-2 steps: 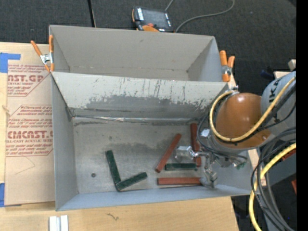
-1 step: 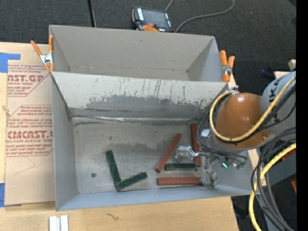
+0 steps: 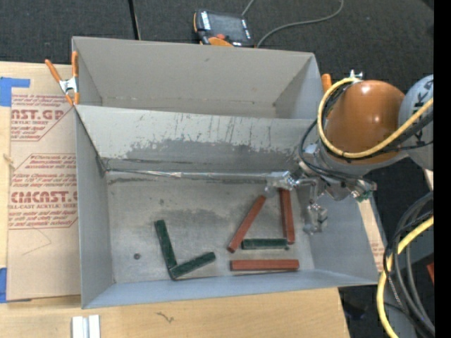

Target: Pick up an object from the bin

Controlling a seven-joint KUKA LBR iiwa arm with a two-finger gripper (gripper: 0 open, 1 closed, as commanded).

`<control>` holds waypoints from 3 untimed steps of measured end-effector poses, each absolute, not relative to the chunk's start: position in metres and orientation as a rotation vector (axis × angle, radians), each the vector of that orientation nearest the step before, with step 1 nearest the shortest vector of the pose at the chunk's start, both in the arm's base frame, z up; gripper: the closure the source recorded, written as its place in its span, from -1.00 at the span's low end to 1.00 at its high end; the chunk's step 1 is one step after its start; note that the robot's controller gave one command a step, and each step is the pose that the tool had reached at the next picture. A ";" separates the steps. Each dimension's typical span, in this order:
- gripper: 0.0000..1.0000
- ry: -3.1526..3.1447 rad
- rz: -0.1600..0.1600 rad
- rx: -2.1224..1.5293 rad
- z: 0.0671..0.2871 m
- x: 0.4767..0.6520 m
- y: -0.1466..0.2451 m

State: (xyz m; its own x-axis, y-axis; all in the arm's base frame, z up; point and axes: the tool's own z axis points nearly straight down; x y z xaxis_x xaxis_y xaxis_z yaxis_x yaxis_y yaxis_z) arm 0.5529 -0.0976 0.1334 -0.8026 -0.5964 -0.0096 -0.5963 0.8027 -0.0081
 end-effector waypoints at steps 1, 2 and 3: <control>-1.00 2.494 0.003 -1.905 0.080 0.576 -0.040; 1.00 2.496 0.004 -1.902 0.081 0.576 -0.040; 1.00 2.476 -0.001 -1.926 0.118 0.562 -0.031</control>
Offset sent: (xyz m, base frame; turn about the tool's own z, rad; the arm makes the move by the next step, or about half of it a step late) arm 0.0229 0.0556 -0.0522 -0.6661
